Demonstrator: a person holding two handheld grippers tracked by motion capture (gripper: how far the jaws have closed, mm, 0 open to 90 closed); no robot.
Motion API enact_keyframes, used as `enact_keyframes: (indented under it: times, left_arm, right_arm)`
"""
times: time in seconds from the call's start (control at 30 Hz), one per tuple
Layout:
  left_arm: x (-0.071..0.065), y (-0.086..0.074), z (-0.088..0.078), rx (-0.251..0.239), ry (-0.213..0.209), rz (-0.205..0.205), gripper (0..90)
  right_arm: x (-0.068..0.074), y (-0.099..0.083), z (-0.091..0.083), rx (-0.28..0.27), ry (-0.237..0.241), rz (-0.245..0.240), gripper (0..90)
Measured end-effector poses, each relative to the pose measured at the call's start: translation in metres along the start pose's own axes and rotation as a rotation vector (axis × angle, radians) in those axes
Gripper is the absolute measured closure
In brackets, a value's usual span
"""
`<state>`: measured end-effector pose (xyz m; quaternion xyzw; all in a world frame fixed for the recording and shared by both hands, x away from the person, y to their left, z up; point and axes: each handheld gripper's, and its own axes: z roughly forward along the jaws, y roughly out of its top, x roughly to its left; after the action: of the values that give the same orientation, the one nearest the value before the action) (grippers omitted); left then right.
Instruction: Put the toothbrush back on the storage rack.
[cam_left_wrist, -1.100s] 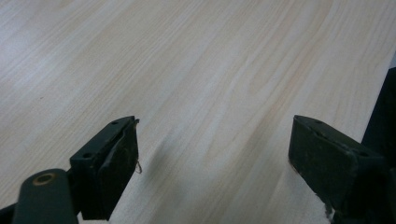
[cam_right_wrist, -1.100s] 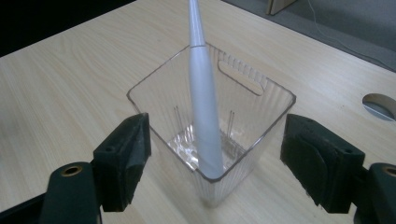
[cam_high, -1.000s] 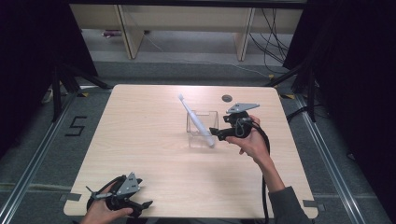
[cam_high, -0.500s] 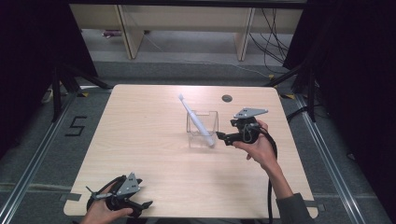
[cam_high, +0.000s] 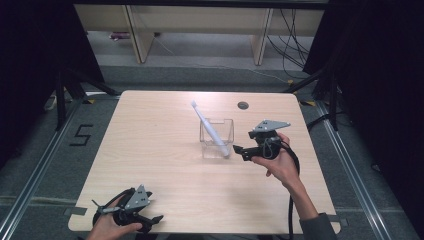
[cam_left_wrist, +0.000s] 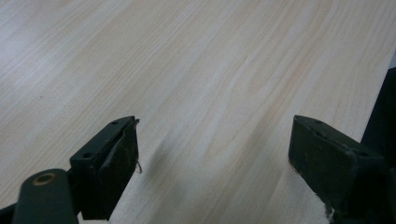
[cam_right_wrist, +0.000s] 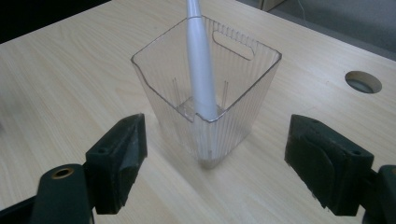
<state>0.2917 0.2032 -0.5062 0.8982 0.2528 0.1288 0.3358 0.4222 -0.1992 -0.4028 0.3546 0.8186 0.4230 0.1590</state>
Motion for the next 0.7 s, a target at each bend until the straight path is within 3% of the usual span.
enact_keyframes:
  times: [0.23,0.3,0.33,0.4,0.53,0.6,0.63,0.67,0.7]
  left_arm:
    - [0.0,0.0,0.0,0.002,0.003,0.011,15.6]
    - [0.0,0.0,-0.001,0.0,0.002,0.005,15.6]
    - [-0.001,-0.001,0.0,-0.005,0.004,-0.01,15.6]
    - [-0.001,0.0,-0.001,-0.009,0.008,-0.003,15.6]
    - [0.001,0.001,-0.001,0.003,0.004,0.021,15.7]
    - [0.0,-0.001,0.0,0.001,0.004,-0.006,15.6]
    - [0.001,0.0,0.0,0.003,0.004,0.014,15.6]
    - [0.001,0.0,0.0,0.002,0.004,0.012,15.6]
    - [0.0,0.0,0.0,0.0,0.001,0.001,15.6]
  right_arm:
    - [0.001,-0.007,-0.001,-0.008,0.0,-0.005,20.6]
    - [0.001,-0.009,-0.002,-0.012,-0.012,-0.019,20.5]
    - [0.002,-0.01,-0.002,-0.01,-0.01,-0.002,20.6]
    - [0.003,-0.013,-0.003,-0.019,-0.009,0.018,20.6]
    - [0.001,-0.018,-0.004,-0.018,-0.008,-0.007,20.6]
    - [0.003,-0.02,-0.004,-0.023,-0.004,0.018,20.6]
    - [0.002,-0.021,-0.005,-0.016,0.003,0.003,20.5]
    - [0.004,-0.023,-0.005,-0.011,0.001,0.033,20.6]
    - [0.002,-0.024,-0.005,-0.031,-0.01,0.0,20.7]
